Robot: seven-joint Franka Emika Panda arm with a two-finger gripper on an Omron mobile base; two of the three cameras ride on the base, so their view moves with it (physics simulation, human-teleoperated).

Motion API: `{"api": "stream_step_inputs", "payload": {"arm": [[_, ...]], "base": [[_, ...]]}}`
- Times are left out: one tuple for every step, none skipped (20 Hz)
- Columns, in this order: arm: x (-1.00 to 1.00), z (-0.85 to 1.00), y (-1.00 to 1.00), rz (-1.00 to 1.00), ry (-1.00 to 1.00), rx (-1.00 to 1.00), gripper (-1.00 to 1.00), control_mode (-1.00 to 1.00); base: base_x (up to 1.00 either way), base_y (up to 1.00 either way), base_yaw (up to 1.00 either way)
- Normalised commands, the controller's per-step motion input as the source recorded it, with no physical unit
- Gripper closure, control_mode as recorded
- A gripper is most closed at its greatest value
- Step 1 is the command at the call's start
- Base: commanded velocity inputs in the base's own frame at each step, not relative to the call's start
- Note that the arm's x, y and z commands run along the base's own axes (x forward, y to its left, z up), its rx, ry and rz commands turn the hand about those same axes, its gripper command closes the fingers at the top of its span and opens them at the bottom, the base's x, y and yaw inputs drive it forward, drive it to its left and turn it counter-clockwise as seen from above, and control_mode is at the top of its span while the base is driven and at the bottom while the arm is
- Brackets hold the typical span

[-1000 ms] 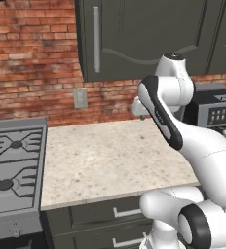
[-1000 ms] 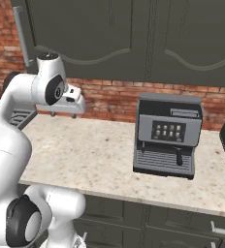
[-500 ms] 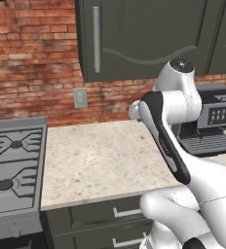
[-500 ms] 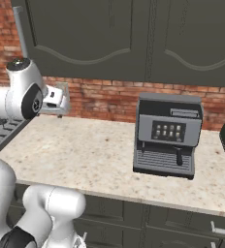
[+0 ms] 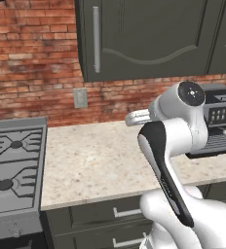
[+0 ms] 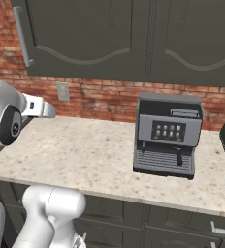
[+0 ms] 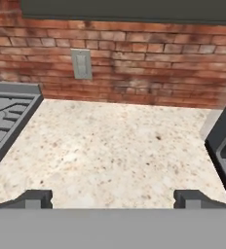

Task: Open the cabinet. Pick the soap dispenser and place it next to the sink. Then close the cabinet.

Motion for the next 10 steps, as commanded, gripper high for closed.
{"api": "stream_step_inputs", "payload": {"arm": [[-0.23,0.31,0.05,0.0,-0.14,0.01,-1.0,-1.0],[-0.22,0.38,0.01,0.0,-0.1,0.01,-1.0,-1.0],[-0.23,0.35,0.0,0.0,-0.11,0.02,-1.0,-1.0],[-0.23,0.4,0.0,0.0,-0.1,0.03,-1.0,-1.0],[-0.24,0.39,0.0,0.0,-0.09,0.03,-1.0,-1.0],[-0.28,0.44,0.0,0.0,-0.07,0.01,-1.0,-1.0],[-0.34,0.39,0.0,0.0,-0.09,0.03,-1.0,-1.0],[-0.3,0.33,0.01,0.0,-0.09,0.01,-1.0,-1.0],[-0.3,0.26,0.07,0.0,-0.07,0.0,-1.0,-1.0],[-0.35,0.26,0.09,0.0,-0.07,0.0,-1.0,-1.0]], "base": [[0.0,0.0,0.0],[0.0,0.0,0.0],[0.0,0.0,0.0],[0.0,0.0,0.0],[0.0,0.0,0.0],[0.0,0.0,0.0],[0.0,0.0,0.0],[0.0,0.0,0.0],[0.0,0.0,0.0],[0.0,0.0,0.0]]}}
